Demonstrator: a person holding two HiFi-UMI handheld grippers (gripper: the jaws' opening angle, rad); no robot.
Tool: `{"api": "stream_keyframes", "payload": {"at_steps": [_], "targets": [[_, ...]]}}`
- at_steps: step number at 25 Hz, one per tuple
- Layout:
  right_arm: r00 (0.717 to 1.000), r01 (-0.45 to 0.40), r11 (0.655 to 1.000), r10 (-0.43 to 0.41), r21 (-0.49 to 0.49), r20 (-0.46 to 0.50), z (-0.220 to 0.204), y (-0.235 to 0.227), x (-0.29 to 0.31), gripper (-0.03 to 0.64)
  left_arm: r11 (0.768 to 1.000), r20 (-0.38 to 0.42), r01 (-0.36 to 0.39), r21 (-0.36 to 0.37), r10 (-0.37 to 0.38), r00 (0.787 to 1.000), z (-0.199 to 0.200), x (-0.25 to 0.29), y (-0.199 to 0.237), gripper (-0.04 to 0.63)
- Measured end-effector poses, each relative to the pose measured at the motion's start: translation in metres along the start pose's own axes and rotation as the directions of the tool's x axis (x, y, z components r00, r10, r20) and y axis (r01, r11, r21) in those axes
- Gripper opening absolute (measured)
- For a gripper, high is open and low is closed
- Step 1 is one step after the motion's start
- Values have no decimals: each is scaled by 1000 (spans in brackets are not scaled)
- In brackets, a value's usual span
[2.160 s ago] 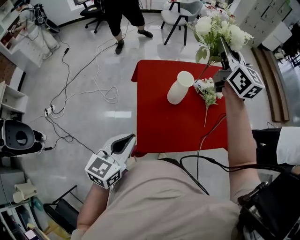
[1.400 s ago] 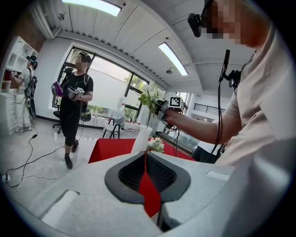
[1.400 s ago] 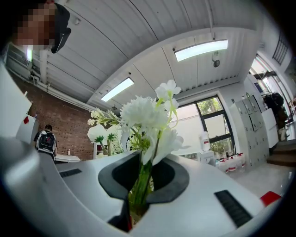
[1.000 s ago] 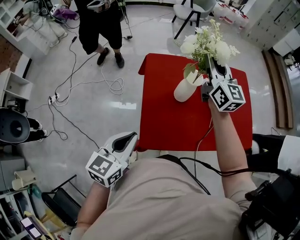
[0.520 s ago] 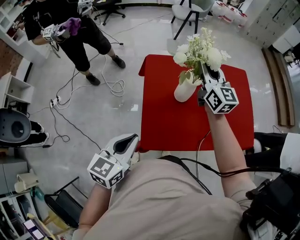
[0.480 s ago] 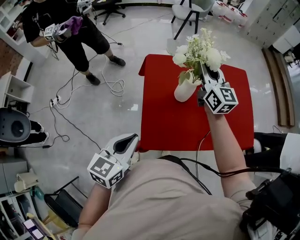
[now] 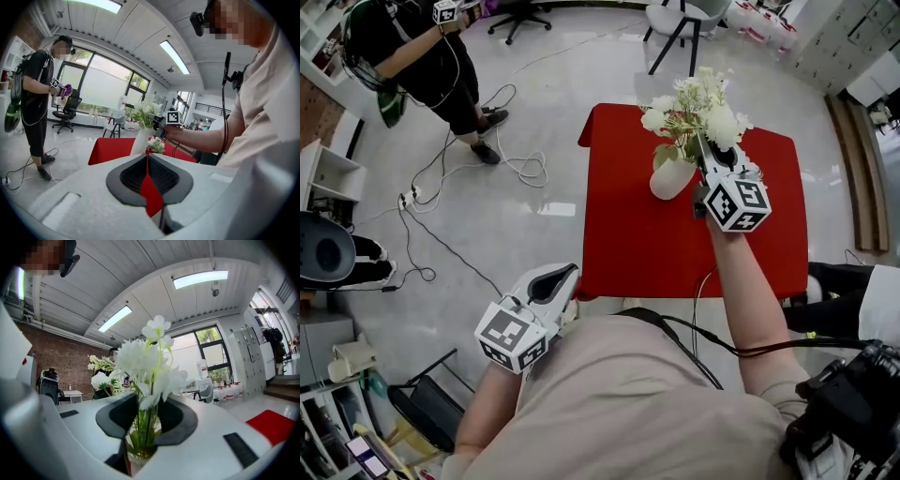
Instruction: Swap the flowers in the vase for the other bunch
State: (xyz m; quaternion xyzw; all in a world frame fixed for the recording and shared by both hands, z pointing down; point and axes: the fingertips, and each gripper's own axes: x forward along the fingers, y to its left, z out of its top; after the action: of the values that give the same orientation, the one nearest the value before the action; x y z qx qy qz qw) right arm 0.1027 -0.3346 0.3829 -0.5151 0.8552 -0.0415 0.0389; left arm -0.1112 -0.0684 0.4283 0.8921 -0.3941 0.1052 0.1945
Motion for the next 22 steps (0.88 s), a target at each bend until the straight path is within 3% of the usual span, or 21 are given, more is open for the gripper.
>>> {"api": "stream_keyframes", "payload": {"at_steps": [22], "targets": [[995,55,997,-59,-45,-79,-18,11,-19,233,997,-4,70,11,-70,998,2,-8,3,9]]}}
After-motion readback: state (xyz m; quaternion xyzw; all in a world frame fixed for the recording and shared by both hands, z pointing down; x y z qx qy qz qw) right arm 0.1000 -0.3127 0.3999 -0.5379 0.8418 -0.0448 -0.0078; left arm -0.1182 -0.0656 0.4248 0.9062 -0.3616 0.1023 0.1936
